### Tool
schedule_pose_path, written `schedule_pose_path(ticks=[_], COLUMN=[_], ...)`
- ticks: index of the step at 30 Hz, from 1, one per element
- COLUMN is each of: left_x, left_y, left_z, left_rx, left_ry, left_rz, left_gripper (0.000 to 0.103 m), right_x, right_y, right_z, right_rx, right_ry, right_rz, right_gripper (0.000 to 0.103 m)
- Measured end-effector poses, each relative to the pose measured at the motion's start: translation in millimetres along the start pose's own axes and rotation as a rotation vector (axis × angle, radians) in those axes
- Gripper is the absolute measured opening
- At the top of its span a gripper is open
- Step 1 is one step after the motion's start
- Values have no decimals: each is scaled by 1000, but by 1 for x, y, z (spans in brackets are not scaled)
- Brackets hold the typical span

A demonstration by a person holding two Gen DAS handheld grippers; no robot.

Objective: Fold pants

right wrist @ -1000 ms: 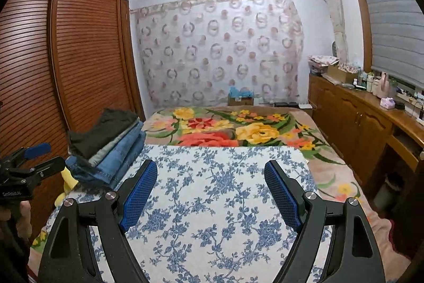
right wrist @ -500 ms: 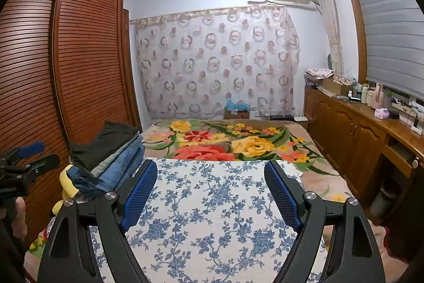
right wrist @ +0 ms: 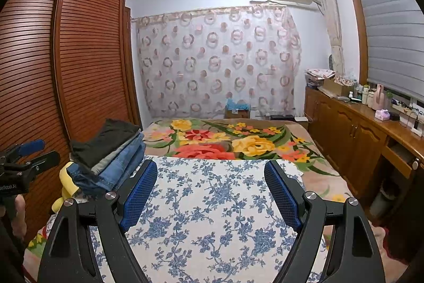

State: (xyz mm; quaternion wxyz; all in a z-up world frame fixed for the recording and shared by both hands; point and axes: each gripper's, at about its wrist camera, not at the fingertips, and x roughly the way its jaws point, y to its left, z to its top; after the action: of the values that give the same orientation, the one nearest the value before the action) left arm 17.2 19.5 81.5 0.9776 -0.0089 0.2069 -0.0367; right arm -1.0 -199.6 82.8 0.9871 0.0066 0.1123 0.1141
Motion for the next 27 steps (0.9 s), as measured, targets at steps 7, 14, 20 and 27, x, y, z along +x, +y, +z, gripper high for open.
schedule_pose_path(ticks=[7,14,20,27], left_x=[0,-1,-1,0], left_y=[0,1,2,4], left_z=[0,0,-1,-1], left_rx=[1,1,-2,-1], left_ry=[0,1,-1,0], left_rz=[0,1,5,5], left_gripper=[103,103,103,103], right_x=[-2,-2,-2,-2], right_y=[-2,-5,-7,-9], right_z=[0,0,0,0], right_rx=[-2,-4,-10,-10], right_ry=[3,5,9,9], right_rz=[5,9,9,12], right_gripper=[84,84,84,84])
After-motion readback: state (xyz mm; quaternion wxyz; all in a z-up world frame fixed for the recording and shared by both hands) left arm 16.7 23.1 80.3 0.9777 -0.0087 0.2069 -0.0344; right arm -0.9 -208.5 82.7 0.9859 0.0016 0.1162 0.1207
